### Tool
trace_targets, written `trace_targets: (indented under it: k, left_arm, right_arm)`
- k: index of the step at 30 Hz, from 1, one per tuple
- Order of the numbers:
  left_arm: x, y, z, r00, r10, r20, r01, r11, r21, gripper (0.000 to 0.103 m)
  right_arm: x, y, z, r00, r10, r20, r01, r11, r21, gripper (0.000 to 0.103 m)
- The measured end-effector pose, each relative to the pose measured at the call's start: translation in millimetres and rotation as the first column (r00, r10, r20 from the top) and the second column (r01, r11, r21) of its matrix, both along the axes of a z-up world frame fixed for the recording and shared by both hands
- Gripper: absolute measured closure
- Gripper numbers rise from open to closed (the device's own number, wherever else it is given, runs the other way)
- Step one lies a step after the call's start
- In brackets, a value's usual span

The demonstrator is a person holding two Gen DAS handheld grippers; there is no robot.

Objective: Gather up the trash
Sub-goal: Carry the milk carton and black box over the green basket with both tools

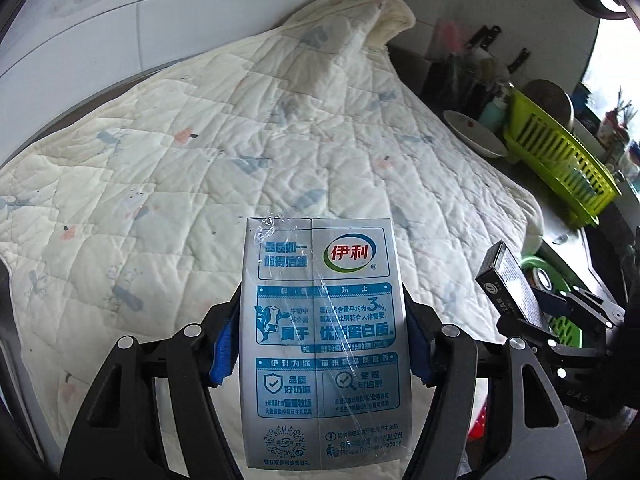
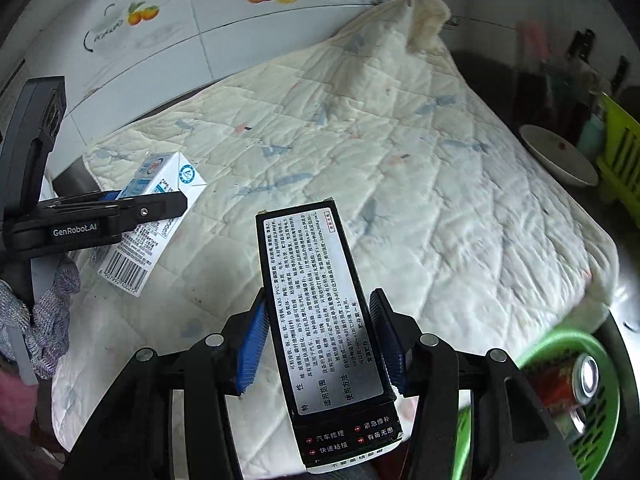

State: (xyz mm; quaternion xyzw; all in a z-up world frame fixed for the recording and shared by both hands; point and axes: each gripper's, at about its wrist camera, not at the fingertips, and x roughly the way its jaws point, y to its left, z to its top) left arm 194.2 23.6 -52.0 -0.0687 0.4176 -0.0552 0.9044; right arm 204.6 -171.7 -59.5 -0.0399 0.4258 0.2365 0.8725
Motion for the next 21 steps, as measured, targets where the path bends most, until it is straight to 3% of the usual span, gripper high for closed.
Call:
trace_targets:
  k: [7, 15, 21]
  left_arm:
    - [-10, -72, 4, 0.991, -0.132, 0.005, 0.132, 0.991, -0.009, 0.037]
    - [-18, -142, 9, 0.966, -0.257, 0.007, 0.257, 0.966, -0.001, 0.037]
    - [-20, -184, 12, 0.944, -0.329, 0.007, 0.328, 0.944, 0.025, 0.037]
  right_arm:
    - [-41, -93, -1, 0.974, -0.228, 0.002, 0.228, 0.974, -0.006, 0.054]
    - [-74, -201, -12, 0.882, -0.471, -0.010, 0.471, 0.882, -0.020, 0.053]
    - [-86, -246, -23, 0.833, -0.552, -0.035, 0.553, 0.833, 0.017, 0.052]
